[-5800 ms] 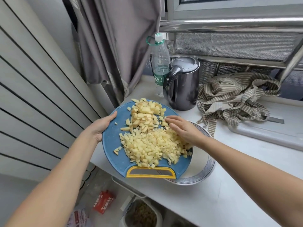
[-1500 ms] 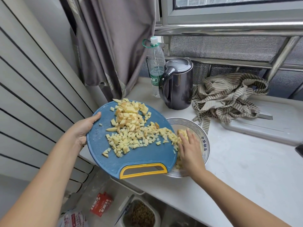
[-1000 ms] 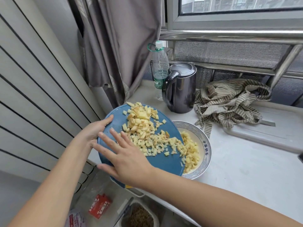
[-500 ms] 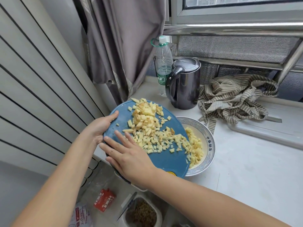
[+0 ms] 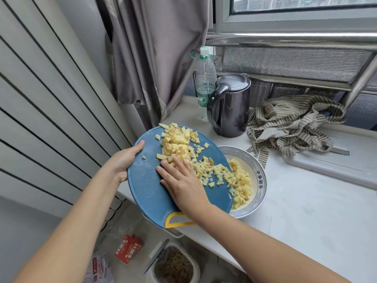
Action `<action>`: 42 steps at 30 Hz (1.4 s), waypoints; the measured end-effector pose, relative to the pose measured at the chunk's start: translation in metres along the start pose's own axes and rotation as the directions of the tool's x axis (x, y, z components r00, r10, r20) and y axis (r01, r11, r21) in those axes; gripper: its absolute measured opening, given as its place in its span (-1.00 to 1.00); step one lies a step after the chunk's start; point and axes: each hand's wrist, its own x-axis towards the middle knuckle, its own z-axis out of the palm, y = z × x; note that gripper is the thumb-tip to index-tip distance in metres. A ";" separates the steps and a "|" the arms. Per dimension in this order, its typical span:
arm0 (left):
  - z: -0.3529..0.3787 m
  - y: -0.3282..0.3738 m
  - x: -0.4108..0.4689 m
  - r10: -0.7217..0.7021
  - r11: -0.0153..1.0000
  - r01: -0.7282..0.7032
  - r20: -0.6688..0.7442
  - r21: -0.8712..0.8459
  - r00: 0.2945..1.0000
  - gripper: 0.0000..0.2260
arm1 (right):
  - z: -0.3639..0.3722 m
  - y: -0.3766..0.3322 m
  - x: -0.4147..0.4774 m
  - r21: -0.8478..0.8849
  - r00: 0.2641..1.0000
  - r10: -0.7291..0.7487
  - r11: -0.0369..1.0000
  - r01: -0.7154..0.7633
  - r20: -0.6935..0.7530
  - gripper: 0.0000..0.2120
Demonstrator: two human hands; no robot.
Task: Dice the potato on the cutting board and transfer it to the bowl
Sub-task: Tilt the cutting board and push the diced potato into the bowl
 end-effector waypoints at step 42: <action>-0.042 0.033 -0.004 -0.033 0.999 0.033 -0.003 -0.024 0.999 -0.64 | -0.042 0.103 -0.029 -0.036 0.858 0.507 0.858 -0.512 -0.084 -0.92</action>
